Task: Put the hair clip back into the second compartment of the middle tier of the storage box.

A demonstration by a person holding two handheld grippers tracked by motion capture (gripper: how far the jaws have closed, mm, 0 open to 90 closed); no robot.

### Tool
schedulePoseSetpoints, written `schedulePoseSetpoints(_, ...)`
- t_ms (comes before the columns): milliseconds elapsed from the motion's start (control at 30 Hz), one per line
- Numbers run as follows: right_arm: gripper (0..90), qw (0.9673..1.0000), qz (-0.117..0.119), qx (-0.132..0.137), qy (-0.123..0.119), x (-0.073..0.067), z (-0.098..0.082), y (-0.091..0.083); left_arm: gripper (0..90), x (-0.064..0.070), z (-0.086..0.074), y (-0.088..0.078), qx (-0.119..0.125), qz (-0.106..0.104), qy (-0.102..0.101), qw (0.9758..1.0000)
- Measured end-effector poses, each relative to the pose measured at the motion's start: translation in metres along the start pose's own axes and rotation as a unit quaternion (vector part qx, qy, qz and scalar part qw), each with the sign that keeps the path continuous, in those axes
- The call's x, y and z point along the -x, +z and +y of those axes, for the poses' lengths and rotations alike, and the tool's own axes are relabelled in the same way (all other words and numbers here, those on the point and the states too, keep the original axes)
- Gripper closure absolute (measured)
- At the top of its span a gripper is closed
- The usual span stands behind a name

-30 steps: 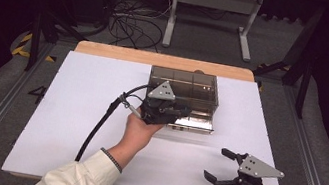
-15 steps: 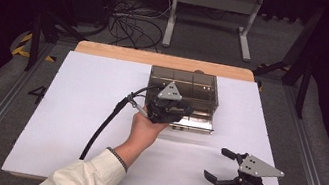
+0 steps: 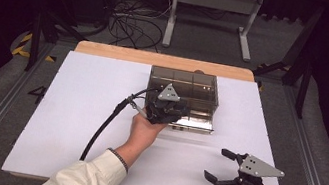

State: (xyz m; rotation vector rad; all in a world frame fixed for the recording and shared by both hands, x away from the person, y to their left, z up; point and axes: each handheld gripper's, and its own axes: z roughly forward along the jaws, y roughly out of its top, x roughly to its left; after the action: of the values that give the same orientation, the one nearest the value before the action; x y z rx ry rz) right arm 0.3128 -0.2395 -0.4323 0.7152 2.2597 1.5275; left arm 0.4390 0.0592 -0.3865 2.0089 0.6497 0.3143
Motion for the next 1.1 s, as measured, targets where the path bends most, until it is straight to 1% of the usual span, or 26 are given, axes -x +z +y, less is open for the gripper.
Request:
schedulePoseSetpoints(233,6.9,1.0000,0.000,0.001,0.001,0.000,-0.001,-0.001,70.7,-0.002,-0.006,0.006,-0.015,0.005,-0.008,0.9998)
schedulePoseSetpoints(333,6.8,1.0000,0.000,0.001,0.002,0.000,-0.001,-0.002,70.7,-0.004,-0.007,0.007,-0.024,0.005,-0.016,0.9996)
schedulePoseSetpoints(400,6.8,1.0000,0.000,0.001,0.002,0.000,-0.001,-0.002,70.6,-0.004,-0.009,0.008,-0.028,0.004,-0.017,0.9995)
schedulePoseSetpoints(533,6.9,1.0000,0.000,0.001,0.002,0.000,-0.001,-0.002,70.5,-0.004,-0.013,0.007,-0.037,0.009,-0.005,0.9993)
schedulePoseSetpoints(567,6.8,1.0000,0.000,0.001,0.002,0.000,-0.001,-0.002,70.5,-0.005,-0.014,0.007,-0.039,0.010,-0.004,0.9992)
schedulePoseSetpoints(633,6.8,1.0000,0.000,0.000,0.002,0.000,-0.001,-0.001,70.5,-0.006,-0.016,0.008,-0.043,0.010,-0.010,0.9990)
schedulePoseSetpoints(833,6.8,1.0000,0.002,-0.001,0.002,-0.001,-0.001,-0.001,70.5,-0.006,-0.017,0.009,-0.054,0.017,0.003,0.9984)
schedulePoseSetpoints(1000,6.9,1.0000,0.003,-0.001,0.001,-0.001,-0.001,-0.001,70.4,-0.009,-0.020,0.012,-0.068,0.016,-0.002,0.9976)
schedulePoseSetpoints(1100,6.8,1.0000,0.003,-0.001,0.002,-0.001,-0.001,-0.001,70.4,-0.011,-0.020,0.013,-0.068,0.017,-0.004,0.9976)
